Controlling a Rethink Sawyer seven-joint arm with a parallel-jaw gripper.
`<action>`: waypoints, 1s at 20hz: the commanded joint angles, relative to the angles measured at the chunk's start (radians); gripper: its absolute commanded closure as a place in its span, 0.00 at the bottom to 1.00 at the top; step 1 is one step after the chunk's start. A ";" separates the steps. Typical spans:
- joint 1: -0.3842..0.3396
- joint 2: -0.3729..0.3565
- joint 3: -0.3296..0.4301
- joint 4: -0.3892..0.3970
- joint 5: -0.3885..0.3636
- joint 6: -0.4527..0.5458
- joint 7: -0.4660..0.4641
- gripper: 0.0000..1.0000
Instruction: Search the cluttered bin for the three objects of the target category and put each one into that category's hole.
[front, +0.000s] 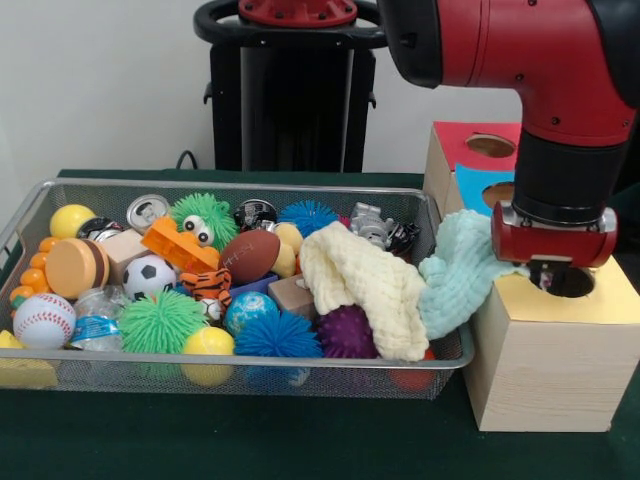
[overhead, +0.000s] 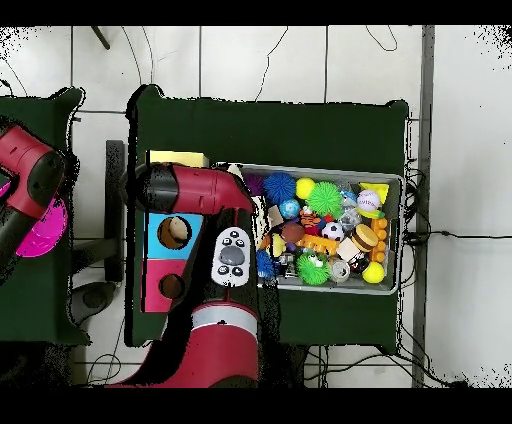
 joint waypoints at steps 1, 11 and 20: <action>-0.036 0.043 0.036 0.004 0.015 -0.030 0.181 1.00; -0.038 0.038 0.041 0.010 0.008 -0.024 0.165 0.00; -0.025 0.025 0.014 0.004 0.006 -0.001 0.181 0.00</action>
